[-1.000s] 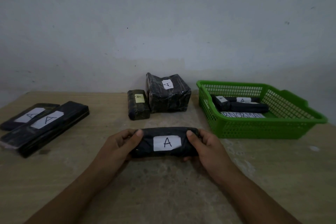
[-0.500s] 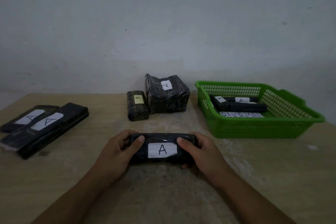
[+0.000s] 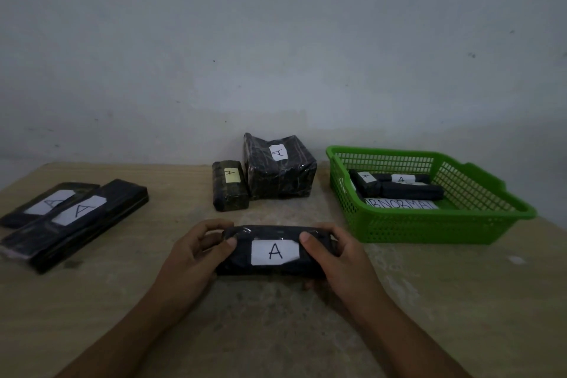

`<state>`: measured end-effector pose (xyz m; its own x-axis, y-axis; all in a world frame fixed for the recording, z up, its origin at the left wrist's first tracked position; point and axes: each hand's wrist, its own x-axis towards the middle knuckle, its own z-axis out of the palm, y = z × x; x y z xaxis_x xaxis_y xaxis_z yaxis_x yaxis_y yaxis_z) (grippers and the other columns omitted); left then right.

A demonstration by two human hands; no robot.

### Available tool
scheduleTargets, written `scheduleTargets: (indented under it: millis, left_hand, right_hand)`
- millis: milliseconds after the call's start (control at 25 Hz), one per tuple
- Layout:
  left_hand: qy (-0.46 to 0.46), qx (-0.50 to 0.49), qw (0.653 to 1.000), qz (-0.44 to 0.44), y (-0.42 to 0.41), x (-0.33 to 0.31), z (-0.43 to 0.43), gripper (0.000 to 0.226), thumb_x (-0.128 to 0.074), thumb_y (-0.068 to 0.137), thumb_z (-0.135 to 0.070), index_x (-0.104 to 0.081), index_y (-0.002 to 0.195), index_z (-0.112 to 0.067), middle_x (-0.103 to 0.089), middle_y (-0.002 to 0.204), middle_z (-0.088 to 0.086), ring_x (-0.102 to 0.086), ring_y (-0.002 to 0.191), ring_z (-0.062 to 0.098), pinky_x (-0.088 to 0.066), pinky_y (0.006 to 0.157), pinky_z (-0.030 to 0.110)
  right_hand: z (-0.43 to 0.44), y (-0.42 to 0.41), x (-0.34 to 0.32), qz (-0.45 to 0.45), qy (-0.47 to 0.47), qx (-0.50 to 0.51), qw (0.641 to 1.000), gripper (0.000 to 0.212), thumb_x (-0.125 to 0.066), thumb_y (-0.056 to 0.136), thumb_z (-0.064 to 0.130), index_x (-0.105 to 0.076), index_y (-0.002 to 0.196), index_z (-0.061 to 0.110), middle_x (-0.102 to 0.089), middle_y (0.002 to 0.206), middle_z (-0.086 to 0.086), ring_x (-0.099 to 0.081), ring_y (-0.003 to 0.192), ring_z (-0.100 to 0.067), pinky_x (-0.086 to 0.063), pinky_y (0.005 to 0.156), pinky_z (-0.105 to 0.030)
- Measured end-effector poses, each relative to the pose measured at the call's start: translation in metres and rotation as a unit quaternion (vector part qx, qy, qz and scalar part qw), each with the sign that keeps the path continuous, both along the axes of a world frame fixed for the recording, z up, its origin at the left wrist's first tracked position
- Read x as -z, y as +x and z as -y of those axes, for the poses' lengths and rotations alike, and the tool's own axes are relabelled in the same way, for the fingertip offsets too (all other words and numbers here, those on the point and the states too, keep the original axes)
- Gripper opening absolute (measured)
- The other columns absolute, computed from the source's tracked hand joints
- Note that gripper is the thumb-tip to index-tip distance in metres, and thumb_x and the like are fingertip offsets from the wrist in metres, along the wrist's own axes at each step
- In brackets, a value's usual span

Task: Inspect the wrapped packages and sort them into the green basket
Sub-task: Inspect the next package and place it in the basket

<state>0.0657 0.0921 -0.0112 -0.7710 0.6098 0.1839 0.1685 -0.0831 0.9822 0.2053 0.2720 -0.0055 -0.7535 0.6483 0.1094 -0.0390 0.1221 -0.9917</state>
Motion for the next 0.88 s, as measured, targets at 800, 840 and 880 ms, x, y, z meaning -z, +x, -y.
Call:
scheduleTargets:
  millis: [800,840,880]
  left_hand:
    - [0.117,0.078,0.987,0.079,0.056,-0.084,-0.13,0.048,-0.07,0.067,-0.032,-0.063,0.109,-0.009,-0.075,0.103,0.009,-0.071,0.095,0.023,-0.058,0.084,0.041]
    - [0.12,0.085,0.985,0.086,0.058,-0.087,-0.141,0.044,-0.07,0.07,-0.029,-0.063,0.108,-0.009,-0.075,0.1,0.008,-0.072,0.094,0.022,-0.058,0.082,0.038]
    - [0.122,0.092,0.984,0.091,0.059,-0.089,-0.151,0.038,-0.069,0.074,-0.027,-0.063,0.107,-0.008,-0.076,0.099,0.008,-0.072,0.093,0.02,-0.058,0.082,0.037]
  right_hand:
    - [-0.112,0.085,-0.099,0.098,0.479,0.098,0.867,0.058,-0.071,0.083,0.04,-0.051,0.137,0.035,-0.042,0.149,-0.002,-0.041,0.134,-0.02,-0.041,0.11,-0.044]
    - [-0.12,0.087,-0.105,0.098,0.471,0.1,0.871,0.056,-0.072,0.082,0.036,-0.054,0.135,0.032,-0.045,0.148,-0.003,-0.045,0.132,-0.021,-0.042,0.109,-0.044]
    - [-0.128,0.088,-0.109,0.098,0.462,0.104,0.875,0.055,-0.074,0.081,0.033,-0.057,0.133,0.03,-0.047,0.146,-0.004,-0.047,0.131,-0.021,-0.043,0.109,-0.043]
